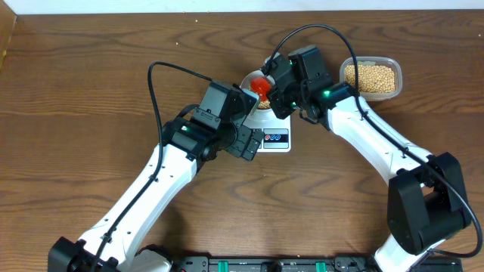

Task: Scoop item into bowl and weigh 50g on scale
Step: 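Hold the red scoop over the bowl and tilt it slightly, then move the red scoop with the right gripper back to the tub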

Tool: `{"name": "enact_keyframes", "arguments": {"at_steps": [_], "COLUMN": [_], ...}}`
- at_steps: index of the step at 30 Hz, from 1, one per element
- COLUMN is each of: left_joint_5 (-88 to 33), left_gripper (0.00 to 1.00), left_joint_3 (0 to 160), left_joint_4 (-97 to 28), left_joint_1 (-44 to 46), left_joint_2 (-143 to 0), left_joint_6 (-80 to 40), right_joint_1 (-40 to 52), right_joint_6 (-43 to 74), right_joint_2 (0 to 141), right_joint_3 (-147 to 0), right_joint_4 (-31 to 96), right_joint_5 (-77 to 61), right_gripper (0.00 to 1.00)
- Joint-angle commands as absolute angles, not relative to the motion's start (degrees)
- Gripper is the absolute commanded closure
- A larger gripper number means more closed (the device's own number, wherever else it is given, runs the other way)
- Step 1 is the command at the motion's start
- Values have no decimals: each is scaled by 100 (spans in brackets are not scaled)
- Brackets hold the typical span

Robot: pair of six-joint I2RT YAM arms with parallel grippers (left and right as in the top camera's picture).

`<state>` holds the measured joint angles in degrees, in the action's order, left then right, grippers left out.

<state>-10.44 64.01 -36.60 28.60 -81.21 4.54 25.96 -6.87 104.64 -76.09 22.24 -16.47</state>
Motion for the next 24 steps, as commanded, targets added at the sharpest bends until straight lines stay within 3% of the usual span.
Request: {"name": "enact_keyframes", "arguments": {"at_steps": [1,15,24], "left_joint_5": [-1094,-1094,-1094], "left_gripper": [2,2,2], "left_joint_3": [6407,6407,6407], "left_joint_4": [-3662,-3660,-3660], "left_joint_1": [2829,2829,2829], "left_joint_2": [-8068,-8068,-8068], "left_joint_6": [491,491,491], "right_joint_1": [2635,2576,2147], "right_joint_6": [-574,-287,-169], "right_joint_2": [10514,10512,10512], "right_joint_3": [-7605,-7607,-7607], "right_joint_4": [2226,2156,2086], "right_joint_5": [-2025,-2311,-3319], "right_gripper": [99,99,99]}}
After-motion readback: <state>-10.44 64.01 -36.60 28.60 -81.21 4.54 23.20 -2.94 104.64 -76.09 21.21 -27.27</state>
